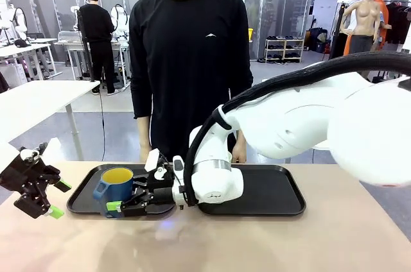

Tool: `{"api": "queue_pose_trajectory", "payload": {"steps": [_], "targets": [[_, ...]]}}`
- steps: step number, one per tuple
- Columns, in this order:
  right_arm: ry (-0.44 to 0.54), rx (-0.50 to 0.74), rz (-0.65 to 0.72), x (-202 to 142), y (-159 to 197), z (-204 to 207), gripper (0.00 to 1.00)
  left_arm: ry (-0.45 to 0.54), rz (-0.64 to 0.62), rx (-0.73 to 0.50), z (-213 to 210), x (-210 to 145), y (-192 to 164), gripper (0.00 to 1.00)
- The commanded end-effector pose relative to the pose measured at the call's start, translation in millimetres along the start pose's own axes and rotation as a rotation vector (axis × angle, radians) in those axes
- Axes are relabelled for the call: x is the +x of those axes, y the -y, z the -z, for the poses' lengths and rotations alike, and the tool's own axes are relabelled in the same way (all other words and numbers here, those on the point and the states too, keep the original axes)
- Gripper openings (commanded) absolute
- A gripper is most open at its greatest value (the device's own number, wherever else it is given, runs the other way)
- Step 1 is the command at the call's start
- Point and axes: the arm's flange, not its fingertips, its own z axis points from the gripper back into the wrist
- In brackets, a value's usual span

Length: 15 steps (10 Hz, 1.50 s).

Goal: Sort and store the cups by type.
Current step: Pick up the Handle plastic cup and place it into the empty Flat Tray.

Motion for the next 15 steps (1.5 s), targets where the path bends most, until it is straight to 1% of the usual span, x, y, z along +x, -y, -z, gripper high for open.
{"api": "queue_pose_trajectory", "payload": {"steps": [1,6,8,12,13,14,15], "targets": [[0.005,-0.089,-0.035,-6,3,13,0.77,-0.015,0.001,0.013,0,0,0,1.0],[0.061,-0.2,-0.081,-12,14,27,0.77,-0.015,0.001,0.013,0,0,0,1.0],[0.04,-0.241,-0.073,-16,16,32,0.77,-0.015,0.001,0.013,0,0,0,1.0],[0.005,-0.257,-0.066,-24,14,35,0.77,-0.015,0.001,0.013,0,0,0,1.0],[0.003,-0.239,-0.058,-26,12,38,0.77,-0.015,0.001,0.013,0,0,0,1.0],[0.019,-0.218,-0.035,-15,26,33,0.77,-0.015,0.001,0.013,0,0,0,1.0],[0.019,-0.218,-0.035,-15,26,33,0.77,-0.015,0.001,0.013,0,0,0,1.0]]}}
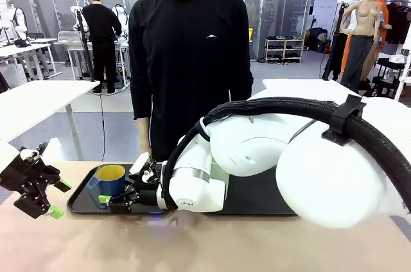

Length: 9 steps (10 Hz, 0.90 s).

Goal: Sort and store the cups by type.
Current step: Pick up the Handle plastic cup and place it into the empty Flat Tray.

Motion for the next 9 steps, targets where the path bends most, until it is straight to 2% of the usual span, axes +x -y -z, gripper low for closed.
{"api": "queue_pose_trajectory", "payload": {"steps": [1,4,6,9], "targets": [[0.005,-0.009,-0.01,4,4,-2,0.77,-0.015,0.001,0.013,0,0,0,1.0],[0.013,0.002,0.017,3,6,-4,0.77,-0.015,0.001,0.013,0,0,0,1.0],[-0.019,-0.129,0.024,1,8,0,0.77,-0.015,0.001,0.013,0,0,0,1.0],[-0.02,-0.235,0.021,-1,7,8,0.77,-0.015,0.001,0.013,0,0,0,1.0]]}}
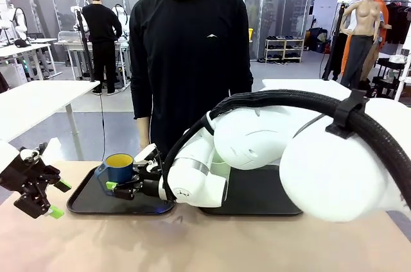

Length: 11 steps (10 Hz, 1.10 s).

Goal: Sort and store the cups by type.
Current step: Pick up the Handle plastic cup and place it into the empty Flat Tray.

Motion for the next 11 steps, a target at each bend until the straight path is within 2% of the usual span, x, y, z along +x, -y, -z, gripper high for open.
{"api": "queue_pose_trajectory", "payload": {"steps": [1,11], "targets": [[-0.018,-0.088,-0.044,-16,-17,10,0.77,-0.015,0.001,0.013,0,0,0,1.0],[-0.086,-0.116,-0.026,-34,-37,19,0.77,-0.015,0.001,0.013,0,0,0,1.0]]}}
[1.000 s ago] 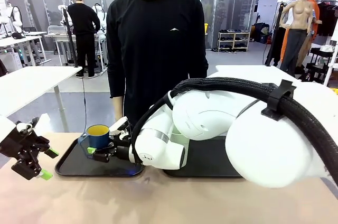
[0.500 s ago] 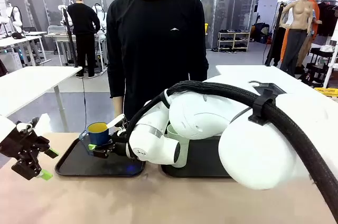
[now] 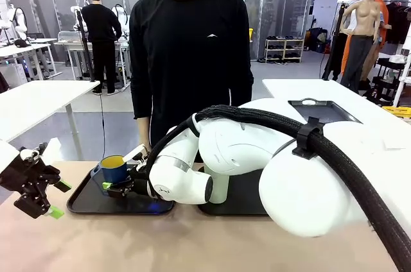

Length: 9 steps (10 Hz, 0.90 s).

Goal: Sort and store the cups by type.
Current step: Pick up the Handle plastic cup and place it into the empty Flat Tray.

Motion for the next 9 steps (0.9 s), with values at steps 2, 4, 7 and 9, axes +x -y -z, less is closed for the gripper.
{"api": "queue_pose_trajectory", "payload": {"steps": [2,4,7,9], "targets": [[-0.007,-0.064,0.004,-29,-45,-19,0.77,-0.016,0.001,0.013,0,0,0,1.0],[-0.022,-0.052,0.015,-33,-46,-21,0.77,-0.016,0.001,0.013,0,0,0,1.0],[-0.042,-0.055,0.023,-37,-44,-25,0.77,-0.016,0.001,0.013,0,0,0,1.0],[-0.043,-0.053,0.034,-39,-42,-27,0.77,-0.016,0.001,0.013,0,0,0,1.0]]}}
